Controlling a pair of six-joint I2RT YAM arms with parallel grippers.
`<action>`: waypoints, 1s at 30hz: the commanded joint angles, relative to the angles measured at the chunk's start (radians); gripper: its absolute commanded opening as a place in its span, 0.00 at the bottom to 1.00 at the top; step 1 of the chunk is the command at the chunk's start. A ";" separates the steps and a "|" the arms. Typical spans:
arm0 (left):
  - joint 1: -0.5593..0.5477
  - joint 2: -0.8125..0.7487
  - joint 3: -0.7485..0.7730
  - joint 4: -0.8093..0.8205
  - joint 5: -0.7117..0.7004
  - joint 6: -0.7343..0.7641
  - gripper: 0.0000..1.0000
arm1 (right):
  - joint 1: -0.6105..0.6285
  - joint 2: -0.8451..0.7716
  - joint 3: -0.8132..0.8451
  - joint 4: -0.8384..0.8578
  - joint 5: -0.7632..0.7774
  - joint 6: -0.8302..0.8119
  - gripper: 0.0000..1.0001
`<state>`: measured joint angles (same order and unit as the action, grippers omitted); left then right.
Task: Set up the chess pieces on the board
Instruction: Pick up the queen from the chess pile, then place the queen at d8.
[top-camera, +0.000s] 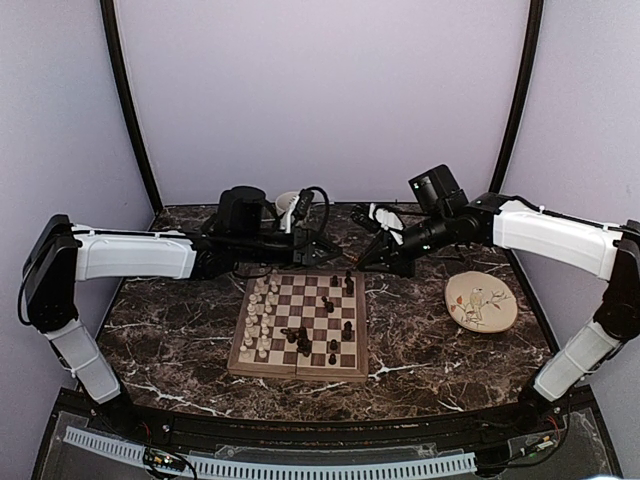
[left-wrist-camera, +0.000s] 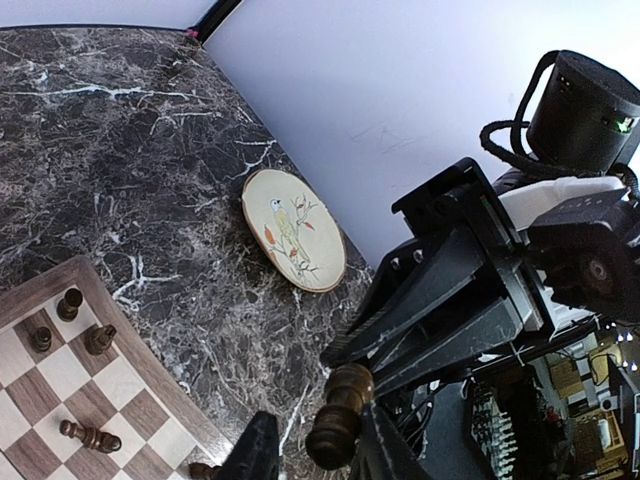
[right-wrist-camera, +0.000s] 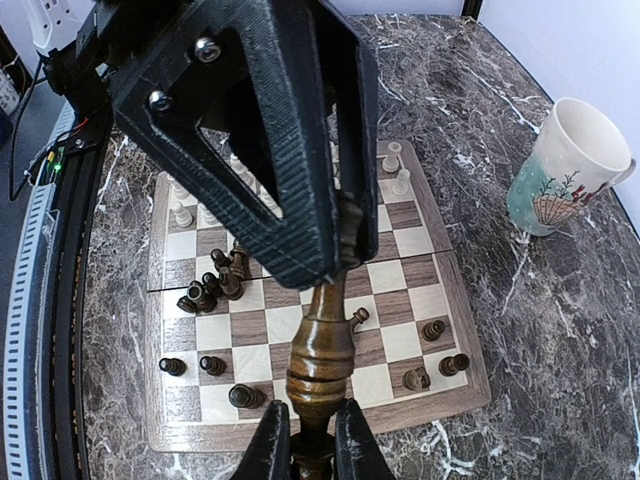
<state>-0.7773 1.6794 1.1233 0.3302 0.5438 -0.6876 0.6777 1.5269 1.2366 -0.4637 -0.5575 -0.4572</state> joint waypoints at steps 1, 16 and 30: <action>-0.004 0.007 0.021 0.053 0.035 0.003 0.24 | -0.003 -0.014 0.000 0.028 -0.015 0.004 0.08; -0.004 -0.035 0.104 -0.195 -0.052 0.253 0.03 | -0.036 -0.061 -0.113 0.054 0.038 -0.009 0.08; -0.091 0.146 0.414 -0.772 -0.287 0.751 0.02 | -0.268 -0.113 -0.268 0.161 -0.021 -0.011 0.08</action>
<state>-0.8219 1.7515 1.4654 -0.2173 0.3565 -0.1356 0.4374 1.4296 0.9756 -0.3588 -0.5461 -0.4618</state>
